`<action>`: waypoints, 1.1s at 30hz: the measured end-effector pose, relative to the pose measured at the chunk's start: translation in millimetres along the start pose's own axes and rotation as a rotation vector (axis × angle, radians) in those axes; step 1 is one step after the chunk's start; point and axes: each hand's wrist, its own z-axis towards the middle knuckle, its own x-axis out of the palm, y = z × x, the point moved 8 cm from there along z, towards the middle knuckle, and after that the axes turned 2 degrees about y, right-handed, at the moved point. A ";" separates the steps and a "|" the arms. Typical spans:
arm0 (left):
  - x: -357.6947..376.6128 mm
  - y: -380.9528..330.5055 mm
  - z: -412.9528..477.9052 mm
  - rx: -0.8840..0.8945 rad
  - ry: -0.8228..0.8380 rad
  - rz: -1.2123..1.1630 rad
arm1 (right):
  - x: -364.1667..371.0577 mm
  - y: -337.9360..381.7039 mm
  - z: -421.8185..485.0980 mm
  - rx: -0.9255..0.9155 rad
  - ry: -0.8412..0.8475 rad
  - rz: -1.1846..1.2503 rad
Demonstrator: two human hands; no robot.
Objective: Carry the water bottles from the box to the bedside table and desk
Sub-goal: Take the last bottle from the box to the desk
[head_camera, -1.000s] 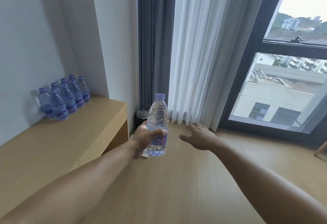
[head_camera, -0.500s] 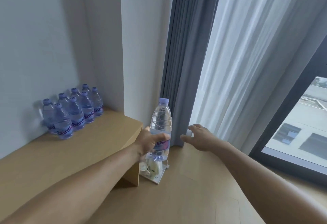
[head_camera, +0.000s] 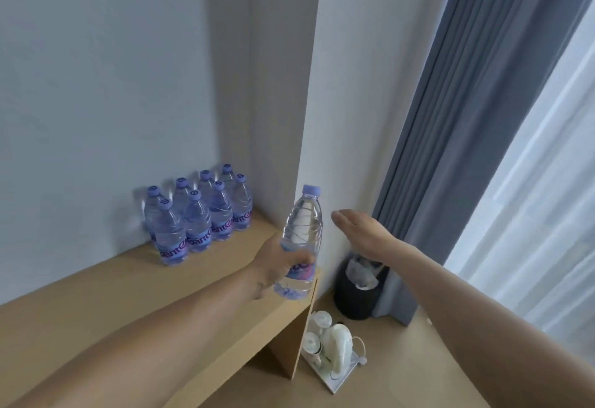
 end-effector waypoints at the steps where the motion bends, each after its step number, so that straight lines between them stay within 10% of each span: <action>1: -5.7 0.9 9.0 -0.013 -0.032 0.004 | -5.4 6.7 14.3 -0.033 0.000 0.057; 8: -30.3 -3.6 43.6 0.004 -0.239 -0.068 | -4.8 50.9 103.5 -0.155 0.224 0.610; 33: -199.6 139.7 91.1 -0.325 -0.710 0.159 | 158.6 143.9 260.0 -0.445 0.244 0.559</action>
